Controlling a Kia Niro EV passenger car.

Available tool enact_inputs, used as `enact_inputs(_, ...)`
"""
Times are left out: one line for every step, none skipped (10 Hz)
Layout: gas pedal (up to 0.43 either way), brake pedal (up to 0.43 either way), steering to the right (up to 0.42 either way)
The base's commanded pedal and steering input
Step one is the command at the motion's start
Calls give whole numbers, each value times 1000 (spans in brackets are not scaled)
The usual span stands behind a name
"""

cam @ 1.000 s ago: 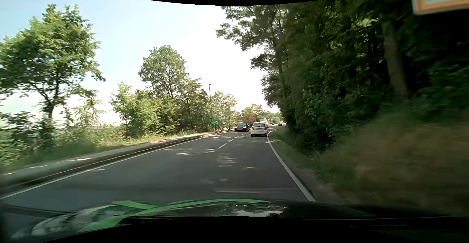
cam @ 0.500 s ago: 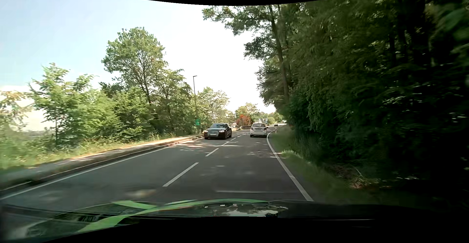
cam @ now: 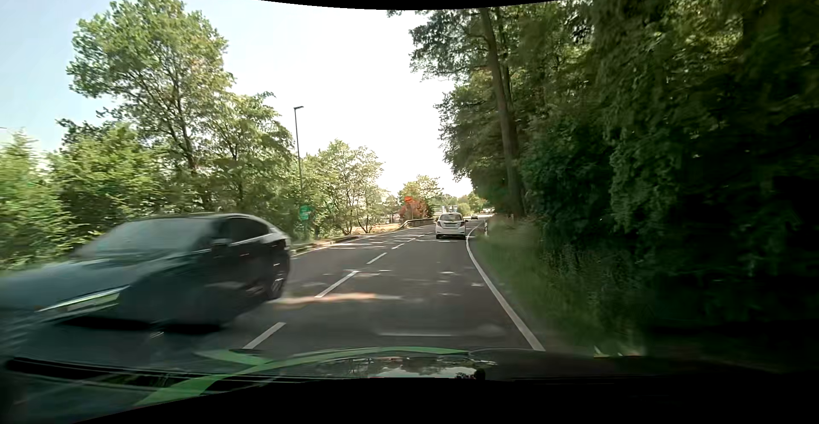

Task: Follow the waypoints while adhering to traffic rules and regulations

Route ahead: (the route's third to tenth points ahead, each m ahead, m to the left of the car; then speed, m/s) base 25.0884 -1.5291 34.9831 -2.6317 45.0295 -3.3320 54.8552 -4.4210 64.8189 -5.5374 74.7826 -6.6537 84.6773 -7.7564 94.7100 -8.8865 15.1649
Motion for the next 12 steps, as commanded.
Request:
enact_inputs(138,0,16)
enact_inputs(130,0,16)
enact_inputs(118,0,16)
enact_inputs(110,0,16)
enact_inputs(110,0,16)
enact_inputs(79,0,16)
enact_inputs(67,0,16)
enact_inputs(67,0,16)
enact_inputs(67,0,16)
enact_inputs(67,0,16)
enact_inputs(67,0,16)
enact_inputs(79,0,16)
